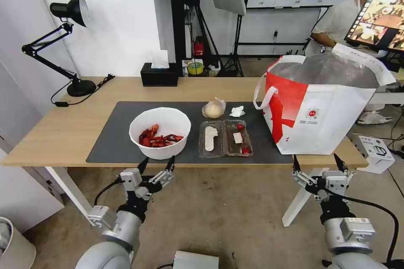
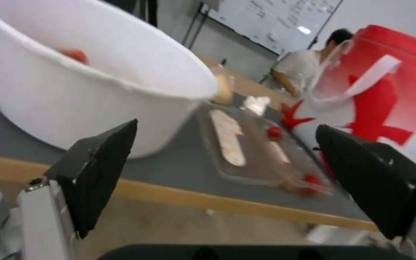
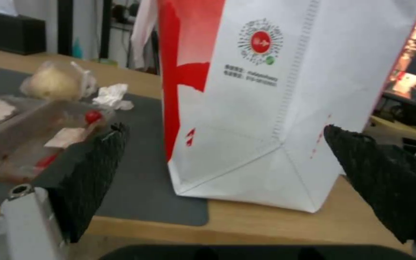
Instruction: Pick up the trash from the table and place it into the takeout bag.
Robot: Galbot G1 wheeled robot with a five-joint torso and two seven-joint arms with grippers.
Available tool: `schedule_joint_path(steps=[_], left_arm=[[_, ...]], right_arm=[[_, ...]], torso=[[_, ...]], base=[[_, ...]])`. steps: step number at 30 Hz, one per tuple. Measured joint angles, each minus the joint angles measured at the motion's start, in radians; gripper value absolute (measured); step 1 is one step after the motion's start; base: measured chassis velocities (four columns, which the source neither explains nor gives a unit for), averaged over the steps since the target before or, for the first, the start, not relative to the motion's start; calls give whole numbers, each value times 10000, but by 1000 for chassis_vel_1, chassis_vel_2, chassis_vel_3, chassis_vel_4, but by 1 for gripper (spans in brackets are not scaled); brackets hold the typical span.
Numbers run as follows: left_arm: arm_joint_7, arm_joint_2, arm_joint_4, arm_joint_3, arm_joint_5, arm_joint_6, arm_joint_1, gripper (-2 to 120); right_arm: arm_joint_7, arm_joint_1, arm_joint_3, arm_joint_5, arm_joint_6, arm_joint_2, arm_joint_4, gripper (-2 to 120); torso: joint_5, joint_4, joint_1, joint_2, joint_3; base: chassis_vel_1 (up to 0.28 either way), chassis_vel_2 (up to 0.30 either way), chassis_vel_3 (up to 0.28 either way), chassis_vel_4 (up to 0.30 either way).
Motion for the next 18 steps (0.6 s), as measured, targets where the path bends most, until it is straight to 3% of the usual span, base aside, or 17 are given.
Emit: schedule_joint_path(steps=[5,8,10,12,18], left_arm=[[-67,221,10,433,-889,203,-341,100],[-237,720,123,1030,-2320,412,-956,100],[-238,837,168,1137,-2566,424,-1097,100],[-348,1390,441,1617,-3694,540,-1883,100],[-918,1723,990,2473,-5262,787,-3511,100]], right_arm=[[51,-52,26,292,4,-482,-22,100],[118,-148,154,497,4,-764,53,100],[131,-164,176,518,4,-790,67,100],[194,-319,317,644,-18,-856,167,100],[212,-663,546,728,-23,-877,237,100]], torso=[[0,1,0,0,0],[-1,2,0,0,0],[-1,1,0,0,0],[-1,0,0,0,0],[-2,0,0,-1,1]], base=[[0,0,0,0],[0,0,0,0],[0,0,0,0],[0,0,0,0],[0,0,0,0]])
